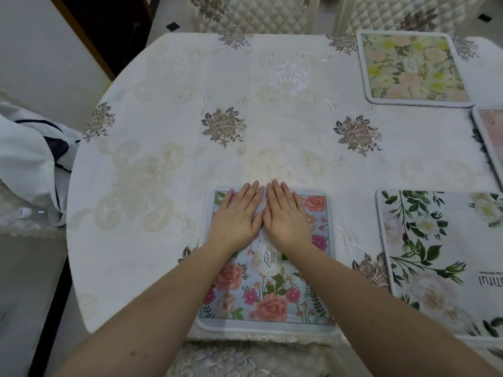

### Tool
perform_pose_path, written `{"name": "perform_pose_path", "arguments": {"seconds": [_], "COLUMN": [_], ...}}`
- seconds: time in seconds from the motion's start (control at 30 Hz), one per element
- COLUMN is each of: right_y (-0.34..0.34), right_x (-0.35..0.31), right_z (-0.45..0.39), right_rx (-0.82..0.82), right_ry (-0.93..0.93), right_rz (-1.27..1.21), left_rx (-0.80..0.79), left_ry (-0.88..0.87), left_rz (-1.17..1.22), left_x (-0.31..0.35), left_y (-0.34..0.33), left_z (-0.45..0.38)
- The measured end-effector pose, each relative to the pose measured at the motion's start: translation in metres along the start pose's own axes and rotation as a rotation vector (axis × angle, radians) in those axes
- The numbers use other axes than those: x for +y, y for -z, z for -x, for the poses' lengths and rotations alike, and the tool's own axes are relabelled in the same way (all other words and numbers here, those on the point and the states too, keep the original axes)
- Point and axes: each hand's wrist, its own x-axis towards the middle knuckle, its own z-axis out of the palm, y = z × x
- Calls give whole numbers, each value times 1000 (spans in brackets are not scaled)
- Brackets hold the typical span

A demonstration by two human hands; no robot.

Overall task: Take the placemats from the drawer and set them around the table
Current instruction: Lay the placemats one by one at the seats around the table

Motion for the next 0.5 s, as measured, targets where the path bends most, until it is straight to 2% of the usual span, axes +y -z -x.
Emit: {"name": "perform_pose_path", "arguments": {"seconds": [0.2,0.5], "right_y": [5,18], "right_x": [3,40], "right_z": [4,27], "right_rx": [-3,38], "right_ry": [-10,-105], "right_rz": [21,-9], "left_rx": [1,30], "left_ry": [4,104], "left_rz": [6,-11], "left_x": [-2,-30], "left_y": [-2,2], "left_z": [0,18]}}
